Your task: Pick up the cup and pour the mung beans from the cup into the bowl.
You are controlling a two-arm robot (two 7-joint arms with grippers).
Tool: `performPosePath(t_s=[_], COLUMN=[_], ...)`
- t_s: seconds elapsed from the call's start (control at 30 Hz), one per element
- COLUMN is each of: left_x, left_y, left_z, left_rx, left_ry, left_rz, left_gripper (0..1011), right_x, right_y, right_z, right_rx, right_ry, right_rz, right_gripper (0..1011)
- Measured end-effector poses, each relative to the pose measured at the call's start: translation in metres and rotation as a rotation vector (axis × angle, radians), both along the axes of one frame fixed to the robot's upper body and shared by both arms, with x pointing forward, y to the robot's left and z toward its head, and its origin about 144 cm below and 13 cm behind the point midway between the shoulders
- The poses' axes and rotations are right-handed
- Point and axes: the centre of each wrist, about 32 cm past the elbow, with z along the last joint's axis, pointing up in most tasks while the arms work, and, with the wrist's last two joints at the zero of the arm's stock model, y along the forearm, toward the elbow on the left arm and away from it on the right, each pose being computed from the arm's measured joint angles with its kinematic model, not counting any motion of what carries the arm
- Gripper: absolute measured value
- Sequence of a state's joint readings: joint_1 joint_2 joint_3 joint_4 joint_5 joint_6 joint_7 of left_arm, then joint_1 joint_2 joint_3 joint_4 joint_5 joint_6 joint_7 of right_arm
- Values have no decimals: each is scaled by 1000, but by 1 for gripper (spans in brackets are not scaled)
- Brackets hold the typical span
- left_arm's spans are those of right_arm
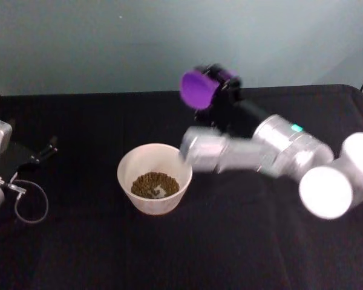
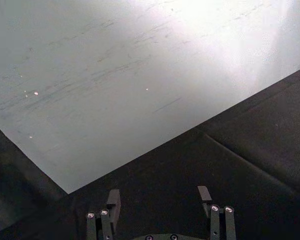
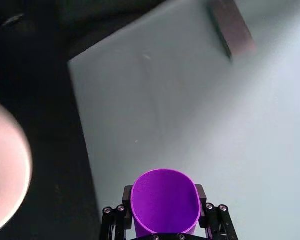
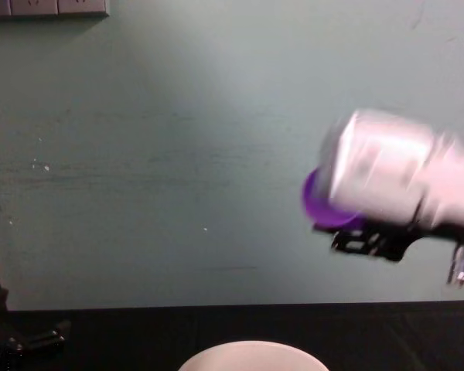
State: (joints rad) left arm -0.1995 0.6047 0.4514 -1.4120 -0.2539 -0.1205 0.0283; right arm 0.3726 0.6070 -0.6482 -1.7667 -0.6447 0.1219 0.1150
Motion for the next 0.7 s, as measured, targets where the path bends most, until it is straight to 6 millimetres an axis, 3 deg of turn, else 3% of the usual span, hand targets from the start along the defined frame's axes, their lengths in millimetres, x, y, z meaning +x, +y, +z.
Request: performPosePath(t_s=[0.27,0.5,0.7], left_x=[0,0,0], left_y=[0,0,0], left_z=[0,0,0], left_rx=[0,0,0], left_ry=[0,0,0], left_rz=[0,0,0], left_gripper=[1000,1000,1000], right_x=[22,26,27], right_y=[-42,-53,-58], right_z=[0,-15,-23], right_rx=[547,769,857], right_ry=[371,557,708], right_rz=[-42,-19,-41], right_gripper=[722,722,723])
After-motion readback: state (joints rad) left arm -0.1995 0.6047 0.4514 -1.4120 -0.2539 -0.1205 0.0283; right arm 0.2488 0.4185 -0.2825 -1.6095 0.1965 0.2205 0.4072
